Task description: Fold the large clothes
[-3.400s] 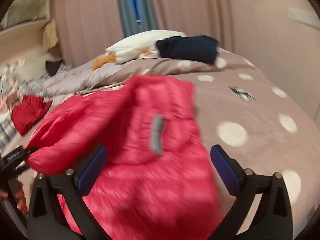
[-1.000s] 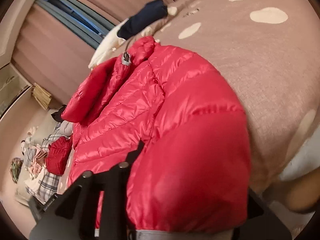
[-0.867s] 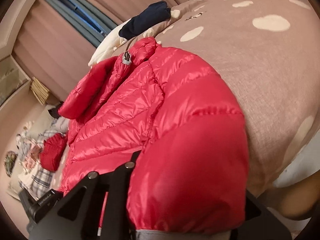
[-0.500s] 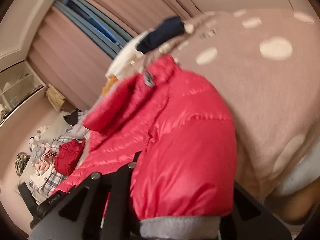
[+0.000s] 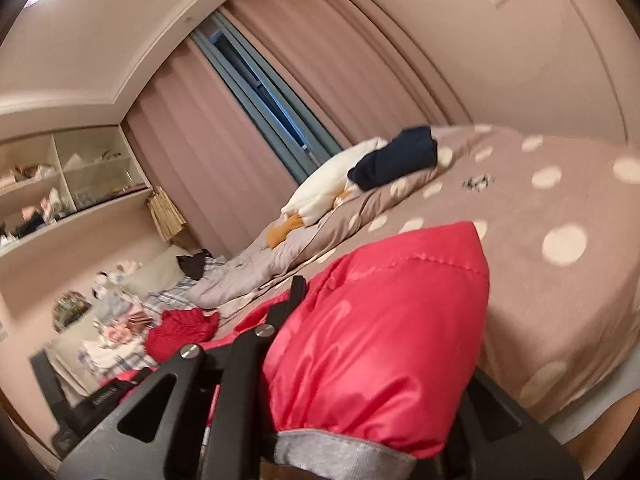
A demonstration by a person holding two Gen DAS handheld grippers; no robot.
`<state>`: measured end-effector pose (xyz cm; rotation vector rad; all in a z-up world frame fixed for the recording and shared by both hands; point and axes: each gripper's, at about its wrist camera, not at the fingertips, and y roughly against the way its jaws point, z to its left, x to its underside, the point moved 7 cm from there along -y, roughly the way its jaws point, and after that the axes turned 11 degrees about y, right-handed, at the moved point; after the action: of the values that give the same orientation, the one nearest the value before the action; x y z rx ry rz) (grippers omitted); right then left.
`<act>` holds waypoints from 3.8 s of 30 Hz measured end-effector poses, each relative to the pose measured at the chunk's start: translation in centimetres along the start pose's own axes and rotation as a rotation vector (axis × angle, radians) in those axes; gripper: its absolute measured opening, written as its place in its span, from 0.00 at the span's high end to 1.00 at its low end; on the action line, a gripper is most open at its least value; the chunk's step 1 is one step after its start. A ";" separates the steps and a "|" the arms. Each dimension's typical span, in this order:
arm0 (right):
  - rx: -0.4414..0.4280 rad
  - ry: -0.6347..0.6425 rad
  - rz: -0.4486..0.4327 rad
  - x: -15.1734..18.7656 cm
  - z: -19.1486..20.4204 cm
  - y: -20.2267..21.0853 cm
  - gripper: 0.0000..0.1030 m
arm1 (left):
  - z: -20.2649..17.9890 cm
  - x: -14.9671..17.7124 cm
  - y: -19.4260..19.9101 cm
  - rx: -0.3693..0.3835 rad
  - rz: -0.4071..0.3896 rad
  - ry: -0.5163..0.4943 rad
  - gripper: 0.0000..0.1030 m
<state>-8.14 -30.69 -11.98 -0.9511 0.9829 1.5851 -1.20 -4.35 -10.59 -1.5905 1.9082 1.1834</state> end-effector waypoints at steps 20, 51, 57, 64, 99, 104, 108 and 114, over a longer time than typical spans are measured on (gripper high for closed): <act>0.034 0.167 0.054 -5.2 -0.1 -12.8 0.81 | -5.4 -6.0 -13.8 -0.006 0.036 -0.155 0.81; 0.114 0.173 0.230 -4.4 0.1 -22.6 0.25 | -6.3 -5.6 -19.5 0.078 0.138 -0.115 0.17; 0.124 0.191 0.242 -4.2 0.2 -23.0 0.20 | -6.4 -5.8 -19.9 0.080 0.154 -0.121 0.14; 0.102 0.171 0.223 -4.6 0.3 -22.5 0.07 | -6.4 -6.8 -18.6 0.127 0.124 -0.098 0.07; 0.185 0.255 0.187 -4.2 -1.4 -24.7 0.00 | -0.8 -4.1 -27.9 -0.162 0.173 -0.186 0.01; 0.276 0.205 0.435 2.7 -7.0 -31.4 0.00 | 2.9 -0.4 -31.4 -0.160 0.255 -0.104 0.01; 0.318 0.244 0.410 3.9 -7.4 -32.5 0.00 | 2.3 -0.1 -31.0 -0.205 0.214 -0.166 0.01; 0.322 0.256 0.402 4.5 -8.1 -32.8 0.00 | 2.6 0.1 -31.4 -0.202 0.203 -0.166 0.01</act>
<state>23.91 -31.10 -23.60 -0.7729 1.6357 1.5814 27.60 -2.40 -23.32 -1.3670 1.9274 1.5847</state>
